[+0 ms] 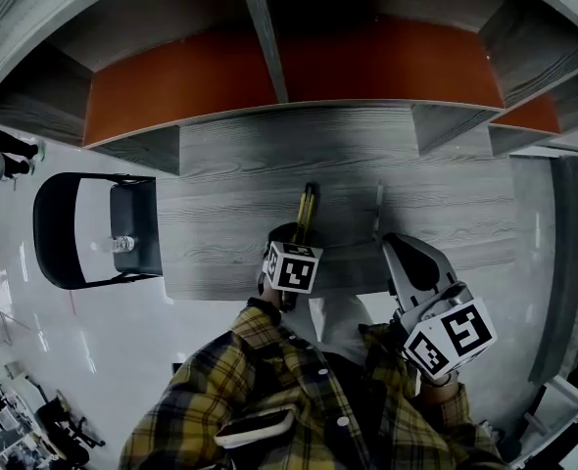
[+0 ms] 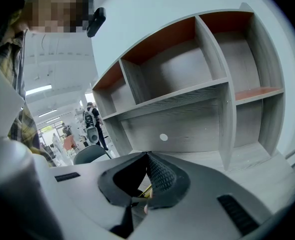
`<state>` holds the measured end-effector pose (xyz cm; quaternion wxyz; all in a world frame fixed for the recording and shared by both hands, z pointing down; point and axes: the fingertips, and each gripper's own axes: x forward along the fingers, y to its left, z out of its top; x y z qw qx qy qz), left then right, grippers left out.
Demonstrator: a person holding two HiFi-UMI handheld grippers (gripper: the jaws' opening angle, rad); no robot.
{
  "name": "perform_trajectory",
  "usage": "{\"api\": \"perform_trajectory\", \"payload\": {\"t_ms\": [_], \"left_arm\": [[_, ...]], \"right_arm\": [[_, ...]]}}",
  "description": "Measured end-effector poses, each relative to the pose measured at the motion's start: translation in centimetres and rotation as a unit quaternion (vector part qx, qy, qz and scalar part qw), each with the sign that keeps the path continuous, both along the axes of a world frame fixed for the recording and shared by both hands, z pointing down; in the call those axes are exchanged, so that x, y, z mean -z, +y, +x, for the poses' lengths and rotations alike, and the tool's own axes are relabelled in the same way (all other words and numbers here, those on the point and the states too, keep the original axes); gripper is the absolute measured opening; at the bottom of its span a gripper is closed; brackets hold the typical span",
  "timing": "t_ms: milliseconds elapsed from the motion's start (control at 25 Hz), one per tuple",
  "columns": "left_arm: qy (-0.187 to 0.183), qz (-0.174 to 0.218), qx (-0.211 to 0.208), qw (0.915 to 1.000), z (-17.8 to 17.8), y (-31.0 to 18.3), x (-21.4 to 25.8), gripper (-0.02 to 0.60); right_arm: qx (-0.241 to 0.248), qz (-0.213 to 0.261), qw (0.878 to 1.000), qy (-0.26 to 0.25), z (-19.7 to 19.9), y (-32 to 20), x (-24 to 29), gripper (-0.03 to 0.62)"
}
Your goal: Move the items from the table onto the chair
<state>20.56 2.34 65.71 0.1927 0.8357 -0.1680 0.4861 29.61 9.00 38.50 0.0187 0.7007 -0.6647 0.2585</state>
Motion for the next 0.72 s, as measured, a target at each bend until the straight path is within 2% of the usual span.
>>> {"api": "perform_trajectory", "payload": {"t_ms": [40,160,360,560,720], "left_arm": [[-0.004,0.012,0.001,0.9999,-0.1,-0.2,0.0,0.144],[-0.014,0.024,0.002,0.9996,-0.3,-0.4,-0.1,0.133],[-0.015,0.006,0.007,0.9998,-0.5,-0.6,0.0,0.118],[0.008,0.002,0.037,0.9993,-0.8,-0.6,1.3,0.118],[0.032,0.014,0.067,0.9972,-1.6,-1.3,3.2,0.118]], "right_arm": [[0.001,0.000,1.000,0.000,0.0,0.0,0.0,0.017],[0.003,0.000,1.000,-0.001,-0.1,0.0,0.0,0.017],[0.006,0.002,1.000,-0.001,0.1,0.3,0.2,0.017],[0.019,0.009,1.000,-0.002,0.1,0.6,0.5,0.017],[0.041,0.018,0.999,-0.001,-0.6,0.2,0.9,0.017]]}}
